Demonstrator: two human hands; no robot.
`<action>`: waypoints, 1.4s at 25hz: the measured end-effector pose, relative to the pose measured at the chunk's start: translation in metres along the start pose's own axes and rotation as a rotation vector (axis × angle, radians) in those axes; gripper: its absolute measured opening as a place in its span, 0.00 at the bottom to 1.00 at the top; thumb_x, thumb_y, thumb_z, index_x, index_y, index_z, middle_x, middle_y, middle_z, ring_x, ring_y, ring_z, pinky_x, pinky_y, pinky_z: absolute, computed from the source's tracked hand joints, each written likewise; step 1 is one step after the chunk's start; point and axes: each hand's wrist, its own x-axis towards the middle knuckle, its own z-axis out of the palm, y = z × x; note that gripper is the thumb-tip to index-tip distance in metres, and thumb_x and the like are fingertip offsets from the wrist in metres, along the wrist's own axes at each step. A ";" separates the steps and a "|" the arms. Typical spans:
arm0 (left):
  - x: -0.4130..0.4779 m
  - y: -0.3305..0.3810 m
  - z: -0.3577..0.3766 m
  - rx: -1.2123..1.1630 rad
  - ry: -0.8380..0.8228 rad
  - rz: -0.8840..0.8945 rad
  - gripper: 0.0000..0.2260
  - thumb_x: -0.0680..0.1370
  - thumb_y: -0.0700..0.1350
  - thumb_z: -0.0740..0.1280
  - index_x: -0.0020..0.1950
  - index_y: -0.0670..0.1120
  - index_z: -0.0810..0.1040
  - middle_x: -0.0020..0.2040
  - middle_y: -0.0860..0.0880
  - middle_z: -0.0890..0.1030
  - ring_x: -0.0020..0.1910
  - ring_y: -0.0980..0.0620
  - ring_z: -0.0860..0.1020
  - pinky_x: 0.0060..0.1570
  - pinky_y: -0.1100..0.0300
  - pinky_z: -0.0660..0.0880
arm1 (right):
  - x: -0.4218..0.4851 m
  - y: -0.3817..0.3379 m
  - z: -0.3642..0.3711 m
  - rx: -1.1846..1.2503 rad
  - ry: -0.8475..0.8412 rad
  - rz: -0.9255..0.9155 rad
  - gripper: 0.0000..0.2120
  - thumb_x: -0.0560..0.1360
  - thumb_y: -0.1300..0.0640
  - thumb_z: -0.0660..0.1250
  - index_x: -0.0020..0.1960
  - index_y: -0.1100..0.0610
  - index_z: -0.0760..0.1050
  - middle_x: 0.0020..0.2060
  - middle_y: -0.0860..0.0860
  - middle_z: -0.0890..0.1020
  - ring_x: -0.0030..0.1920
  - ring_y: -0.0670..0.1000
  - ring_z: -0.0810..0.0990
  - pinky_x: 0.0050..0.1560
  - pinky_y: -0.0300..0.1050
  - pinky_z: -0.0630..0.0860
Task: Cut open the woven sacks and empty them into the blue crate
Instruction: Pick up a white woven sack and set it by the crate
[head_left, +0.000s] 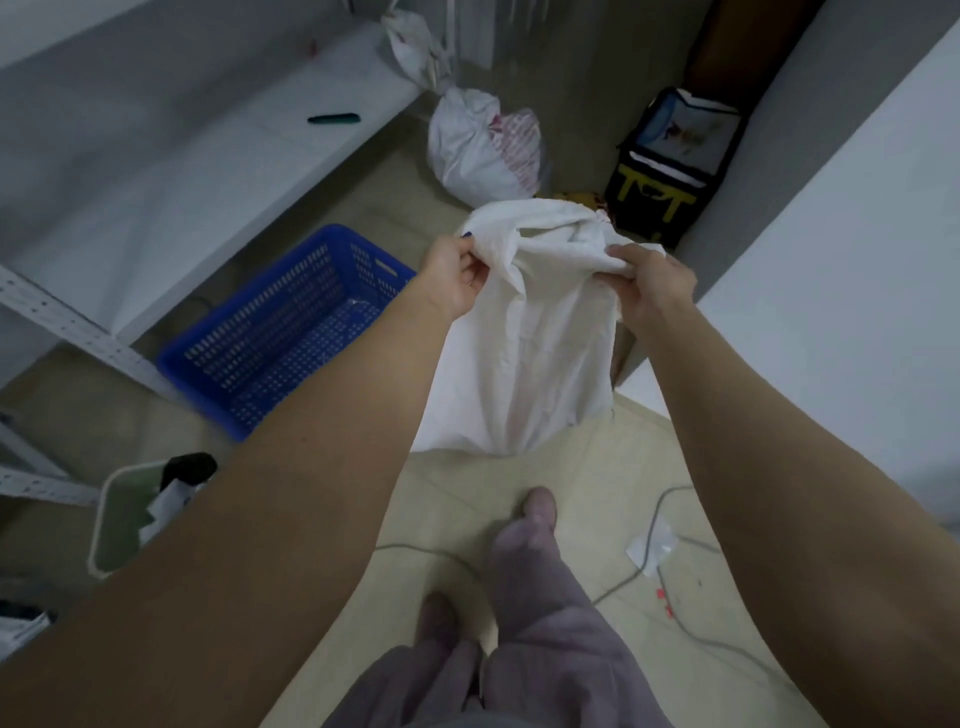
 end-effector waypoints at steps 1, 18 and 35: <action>0.015 0.006 0.009 0.000 0.000 0.008 0.15 0.80 0.37 0.57 0.66 0.37 0.70 0.43 0.46 0.77 0.44 0.51 0.76 0.55 0.62 0.71 | 0.016 -0.006 0.010 0.032 -0.013 0.006 0.18 0.68 0.73 0.70 0.56 0.68 0.72 0.47 0.61 0.77 0.50 0.60 0.80 0.50 0.55 0.81; 0.309 0.109 0.174 -0.079 0.171 0.090 0.07 0.81 0.39 0.58 0.56 0.41 0.73 0.54 0.46 0.77 0.58 0.50 0.75 0.63 0.60 0.69 | 0.352 -0.126 0.189 -0.081 -0.229 0.093 0.21 0.69 0.71 0.71 0.60 0.70 0.73 0.43 0.57 0.77 0.41 0.52 0.79 0.49 0.50 0.81; 0.561 0.292 0.161 -0.306 0.437 0.114 0.06 0.77 0.36 0.60 0.42 0.42 0.74 0.36 0.48 0.75 0.35 0.53 0.73 0.41 0.64 0.74 | 0.563 -0.104 0.474 -0.401 -0.334 0.216 0.03 0.71 0.66 0.68 0.44 0.64 0.74 0.39 0.57 0.77 0.33 0.52 0.76 0.33 0.45 0.77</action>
